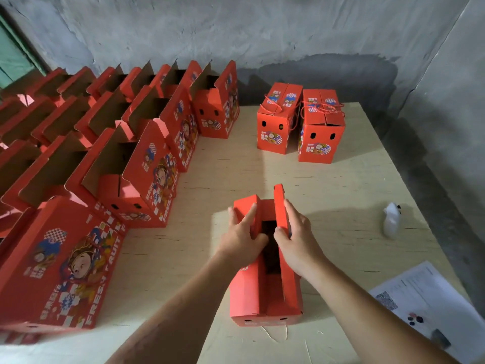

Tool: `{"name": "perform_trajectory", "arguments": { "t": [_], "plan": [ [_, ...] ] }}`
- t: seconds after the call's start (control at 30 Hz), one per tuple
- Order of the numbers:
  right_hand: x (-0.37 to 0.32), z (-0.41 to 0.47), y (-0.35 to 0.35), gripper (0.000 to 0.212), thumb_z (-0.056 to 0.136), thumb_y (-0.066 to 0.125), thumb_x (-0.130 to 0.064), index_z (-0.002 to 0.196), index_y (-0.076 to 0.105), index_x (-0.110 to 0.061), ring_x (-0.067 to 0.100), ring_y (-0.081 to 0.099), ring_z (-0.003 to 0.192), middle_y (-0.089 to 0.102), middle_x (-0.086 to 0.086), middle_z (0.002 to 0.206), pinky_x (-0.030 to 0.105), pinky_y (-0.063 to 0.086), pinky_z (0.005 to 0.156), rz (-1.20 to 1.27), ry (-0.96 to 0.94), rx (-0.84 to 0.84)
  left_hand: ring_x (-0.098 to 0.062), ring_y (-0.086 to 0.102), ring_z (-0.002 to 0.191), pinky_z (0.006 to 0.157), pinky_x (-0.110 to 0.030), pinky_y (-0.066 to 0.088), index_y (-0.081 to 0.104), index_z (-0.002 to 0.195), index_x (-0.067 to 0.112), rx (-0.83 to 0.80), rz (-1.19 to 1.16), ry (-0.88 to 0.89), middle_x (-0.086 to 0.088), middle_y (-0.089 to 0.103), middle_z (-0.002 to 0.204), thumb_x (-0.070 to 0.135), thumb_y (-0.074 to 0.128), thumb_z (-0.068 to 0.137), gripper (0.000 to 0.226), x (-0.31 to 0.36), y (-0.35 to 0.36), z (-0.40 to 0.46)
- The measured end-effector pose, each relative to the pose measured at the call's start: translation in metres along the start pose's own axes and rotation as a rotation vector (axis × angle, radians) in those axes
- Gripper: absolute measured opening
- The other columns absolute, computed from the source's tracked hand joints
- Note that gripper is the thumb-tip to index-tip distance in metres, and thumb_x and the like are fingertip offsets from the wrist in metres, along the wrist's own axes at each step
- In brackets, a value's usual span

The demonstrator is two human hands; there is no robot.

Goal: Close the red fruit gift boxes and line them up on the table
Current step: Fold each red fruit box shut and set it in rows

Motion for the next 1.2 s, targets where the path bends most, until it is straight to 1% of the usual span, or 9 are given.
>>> {"name": "perform_trajectory", "arguments": {
  "t": [0.1, 0.17, 0.23, 0.43, 0.7, 0.83, 0.97, 1.1, 1.2],
  "plan": [
    [-0.001, 0.001, 0.001, 0.074, 0.101, 0.047, -0.033, 0.156, 0.004, -0.056, 0.002, 0.049, 0.100, 0.028, -0.005, 0.151, 0.024, 0.040, 0.082, 0.012, -0.020, -0.067, -0.044, 0.049, 0.136, 0.100, -0.046, 0.045, 0.000, 0.157, 0.055, -0.029, 0.295, 0.003, -0.015, -0.021, 0.169, 0.060, 0.046, 0.091, 0.081, 0.010, -0.006, 0.009],
    [-0.002, -0.001, 0.002, 0.074, 0.101, 0.047, -0.035, 0.154, 0.002, -0.060, 0.004, 0.052, 0.103, 0.030, -0.004, 0.150, 0.023, 0.043, 0.080, 0.009, -0.029, -0.080, -0.043, 0.017, 0.153, 0.118, -0.060, 0.020, 0.011, 0.157, 0.049, 0.038, 0.602, 0.130, -0.008, -0.018, 0.170, 0.070, 0.035, 0.092, 0.073, 0.012, -0.004, 0.015],
    [-0.004, -0.003, 0.002, 0.073, 0.101, 0.047, -0.036, 0.154, 0.002, -0.061, 0.013, 0.055, 0.111, 0.032, 0.000, 0.150, 0.029, 0.047, 0.087, 0.009, -0.034, -0.069, -0.036, 0.006, 0.155, 0.123, -0.059, 0.000, 0.029, 0.153, 0.040, 0.113, 0.750, 0.302, -0.003, 0.002, 0.171, 0.069, 0.033, 0.092, 0.067, 0.009, -0.012, 0.021],
    [-0.011, -0.008, 0.005, 0.075, 0.101, 0.048, -0.037, 0.154, 0.001, -0.058, 0.023, 0.059, 0.113, 0.035, 0.005, 0.144, 0.044, 0.052, 0.097, -0.115, -0.053, -0.043, -0.032, 0.034, 0.140, 0.122, -0.050, 0.020, 0.057, 0.130, 0.030, 0.147, 0.664, 0.445, 0.000, 0.041, 0.148, 0.068, 0.036, 0.074, 0.071, 0.002, -0.032, 0.042],
    [-0.017, -0.012, 0.020, 0.070, 0.100, 0.049, -0.033, 0.159, 0.014, -0.049, 0.035, 0.048, 0.128, 0.029, 0.007, 0.153, 0.044, 0.041, 0.109, -0.289, -0.030, 0.024, -0.029, 0.025, 0.143, 0.124, -0.049, 0.016, 0.035, 0.147, 0.027, 0.098, 0.597, 0.320, 0.002, 0.026, 0.156, 0.067, 0.039, 0.081, 0.077, -0.005, 0.001, 0.049],
    [-0.019, -0.012, 0.024, 0.072, 0.099, 0.050, -0.027, 0.160, 0.016, -0.045, 0.034, 0.051, 0.125, 0.031, 0.008, 0.151, 0.043, 0.043, 0.107, -0.321, -0.034, 0.058, -0.029, 0.023, 0.143, 0.122, -0.046, 0.021, 0.021, 0.155, 0.025, 0.061, 0.512, 0.298, 0.003, 0.024, 0.156, 0.067, 0.050, 0.083, 0.089, -0.010, 0.005, 0.054],
    [-0.019, -0.010, 0.031, 0.073, 0.098, 0.048, -0.026, 0.159, 0.014, -0.048, 0.037, 0.055, 0.120, 0.027, 0.010, 0.155, 0.042, 0.049, 0.098, -0.397, -0.013, 0.051, -0.030, 0.020, 0.144, 0.123, -0.044, 0.021, 0.022, 0.158, 0.029, 0.031, 0.388, 0.325, 0.006, 0.023, 0.158, 0.060, 0.047, 0.091, 0.077, -0.018, 0.001, 0.057],
    [-0.018, -0.010, 0.046, 0.074, 0.099, 0.050, -0.032, 0.156, 0.008, -0.054, 0.035, 0.040, 0.129, 0.015, 0.004, 0.161, 0.046, 0.050, 0.095, -0.497, 0.045, 0.113, -0.023, -0.001, 0.157, 0.128, -0.048, 0.001, 0.012, 0.165, 0.020, 0.023, 0.299, 0.389, 0.004, 0.012, 0.170, 0.051, 0.035, 0.103, 0.072, -0.035, 0.001, 0.047],
    [-0.011, -0.012, 0.050, 0.072, 0.102, 0.049, -0.038, 0.155, 0.004, -0.056, 0.031, 0.029, 0.137, 0.007, 0.001, 0.163, 0.047, 0.053, 0.094, -0.551, 0.041, 0.126, -0.025, -0.007, 0.158, 0.128, -0.051, 0.004, 0.016, 0.164, 0.017, 0.029, 0.194, 0.393, 0.001, 0.009, 0.172, 0.041, 0.030, 0.102, 0.069, -0.037, 0.006, 0.032]
  ]
}}
Point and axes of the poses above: each hand's wrist, its own z-axis towards the middle knuckle, its own y-axis out of the palm, x = y × z, the point moved 1 cm from there along z, towards the middle knuckle
